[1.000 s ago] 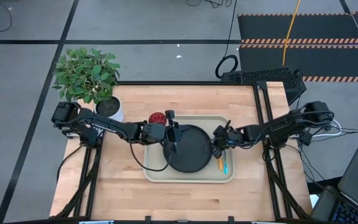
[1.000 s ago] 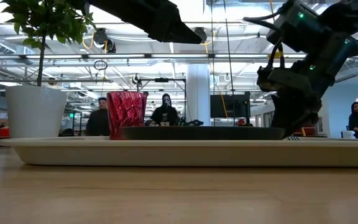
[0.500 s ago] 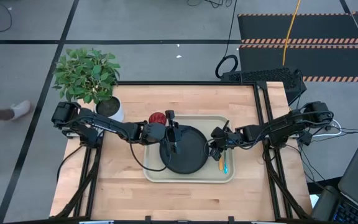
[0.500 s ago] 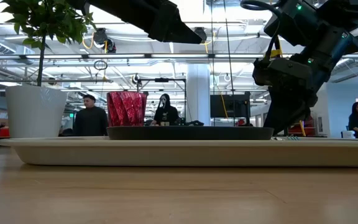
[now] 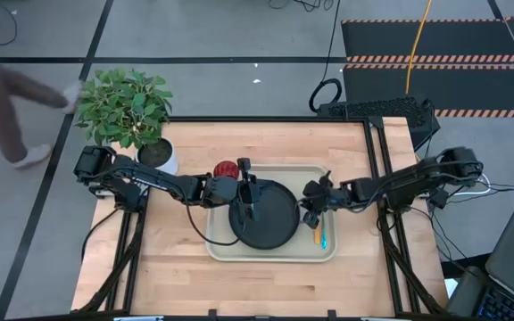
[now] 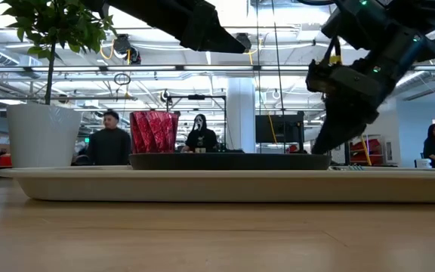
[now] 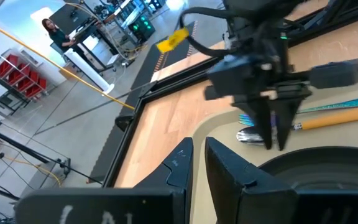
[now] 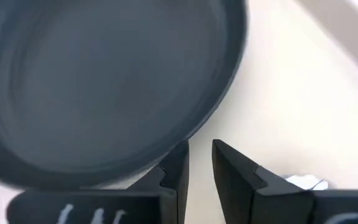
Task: Pick and place plate/cup/fork/spoon on tray
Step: Adjust the plate on the tray
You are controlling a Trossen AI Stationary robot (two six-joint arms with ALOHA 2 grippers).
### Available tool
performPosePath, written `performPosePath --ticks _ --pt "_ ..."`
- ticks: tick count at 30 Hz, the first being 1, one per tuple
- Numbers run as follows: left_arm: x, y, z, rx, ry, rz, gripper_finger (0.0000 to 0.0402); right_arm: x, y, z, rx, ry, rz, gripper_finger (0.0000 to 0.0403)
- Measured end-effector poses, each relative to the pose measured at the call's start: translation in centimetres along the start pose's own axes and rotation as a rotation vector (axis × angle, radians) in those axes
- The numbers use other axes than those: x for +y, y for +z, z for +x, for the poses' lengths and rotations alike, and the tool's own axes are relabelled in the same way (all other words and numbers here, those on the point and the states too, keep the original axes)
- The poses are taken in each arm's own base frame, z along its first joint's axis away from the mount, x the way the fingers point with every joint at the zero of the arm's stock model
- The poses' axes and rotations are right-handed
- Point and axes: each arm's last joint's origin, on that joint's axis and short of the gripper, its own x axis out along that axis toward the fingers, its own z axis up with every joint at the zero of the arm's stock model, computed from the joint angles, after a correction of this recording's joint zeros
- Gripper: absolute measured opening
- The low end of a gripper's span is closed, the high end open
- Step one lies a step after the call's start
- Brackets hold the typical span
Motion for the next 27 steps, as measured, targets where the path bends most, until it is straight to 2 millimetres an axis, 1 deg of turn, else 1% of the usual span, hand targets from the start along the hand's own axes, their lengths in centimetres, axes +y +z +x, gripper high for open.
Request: performPosePath --ticks 6,11,16,20,27 --pt "0.0 0.0 0.0 0.001 0.000 0.001 0.0047 -1.2 1.5 -0.8 -0.065 -0.027 -0.061 0.0064" --pt "0.0 0.0 0.0 0.000 -0.001 0.001 0.0047 -2.5 2.2 -0.7 -0.093 -0.108 -0.127 0.0064" --pt "0.0 0.0 0.0 0.000 -0.001 0.002 0.0047 -3.4 2.5 0.0 -0.071 -0.108 -0.133 0.0064" --pt "0.0 0.0 0.0 -0.001 0.000 0.002 0.0047 -3.5 2.3 1.0 -0.041 -0.106 -0.166 0.0064" --pt "0.0 0.0 0.0 0.000 0.000 0.005 0.0047 -3.2 2.6 2.5 -0.087 -0.095 -0.229 0.0064"
